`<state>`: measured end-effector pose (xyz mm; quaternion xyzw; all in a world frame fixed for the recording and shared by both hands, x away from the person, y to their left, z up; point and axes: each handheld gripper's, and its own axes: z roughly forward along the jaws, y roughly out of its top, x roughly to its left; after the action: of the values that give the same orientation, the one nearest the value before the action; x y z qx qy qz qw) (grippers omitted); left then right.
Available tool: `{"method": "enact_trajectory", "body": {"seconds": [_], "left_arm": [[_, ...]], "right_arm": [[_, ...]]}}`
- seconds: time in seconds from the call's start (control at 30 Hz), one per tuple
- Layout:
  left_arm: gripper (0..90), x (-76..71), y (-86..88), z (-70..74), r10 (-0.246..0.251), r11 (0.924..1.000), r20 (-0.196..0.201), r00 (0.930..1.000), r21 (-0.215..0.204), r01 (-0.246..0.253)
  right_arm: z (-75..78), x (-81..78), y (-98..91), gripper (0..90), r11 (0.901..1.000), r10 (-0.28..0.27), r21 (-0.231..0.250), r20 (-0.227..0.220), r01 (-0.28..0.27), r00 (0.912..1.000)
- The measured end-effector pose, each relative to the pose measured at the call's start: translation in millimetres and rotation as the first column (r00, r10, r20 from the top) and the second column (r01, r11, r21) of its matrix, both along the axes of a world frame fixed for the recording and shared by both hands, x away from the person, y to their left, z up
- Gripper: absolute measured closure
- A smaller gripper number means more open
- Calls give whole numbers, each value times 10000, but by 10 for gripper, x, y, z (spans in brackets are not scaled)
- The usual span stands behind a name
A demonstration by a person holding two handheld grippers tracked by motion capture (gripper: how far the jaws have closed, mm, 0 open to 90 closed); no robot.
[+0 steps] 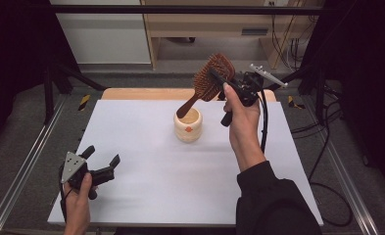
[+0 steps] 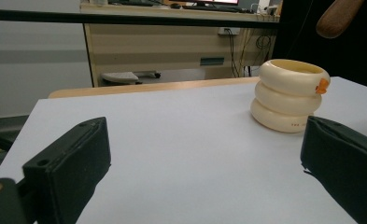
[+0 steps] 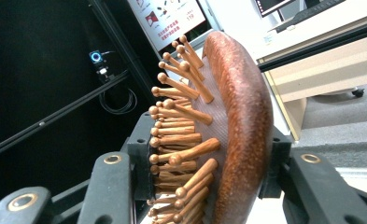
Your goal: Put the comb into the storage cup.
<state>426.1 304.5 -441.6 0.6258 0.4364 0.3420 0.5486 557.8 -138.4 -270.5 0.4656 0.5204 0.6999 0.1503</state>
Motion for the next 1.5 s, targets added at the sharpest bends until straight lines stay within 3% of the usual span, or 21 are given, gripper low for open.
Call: {"method": "enact_trajectory", "body": {"seconds": [0.37, 0.93, 1.5], "left_arm": [[18, 0, -4, -1, -8, 10000, -1, 10000, -32, 8], [18, 2, -4, -1, -24, 10000, 31, 10000, -75, 24], [18, -1, 3, 3, -37, 9999, 72, 10000, -125, 37]], "right_arm": [[-32, 108, 26, 524, 9998, -200, -5, -11, 200, 9998], [-17, 138, -33, 524, 9991, -421, -59, 61, 421, 9991], [4, 169, -5, 523, 9953, -651, -712, 138, 659, 9978]]}}
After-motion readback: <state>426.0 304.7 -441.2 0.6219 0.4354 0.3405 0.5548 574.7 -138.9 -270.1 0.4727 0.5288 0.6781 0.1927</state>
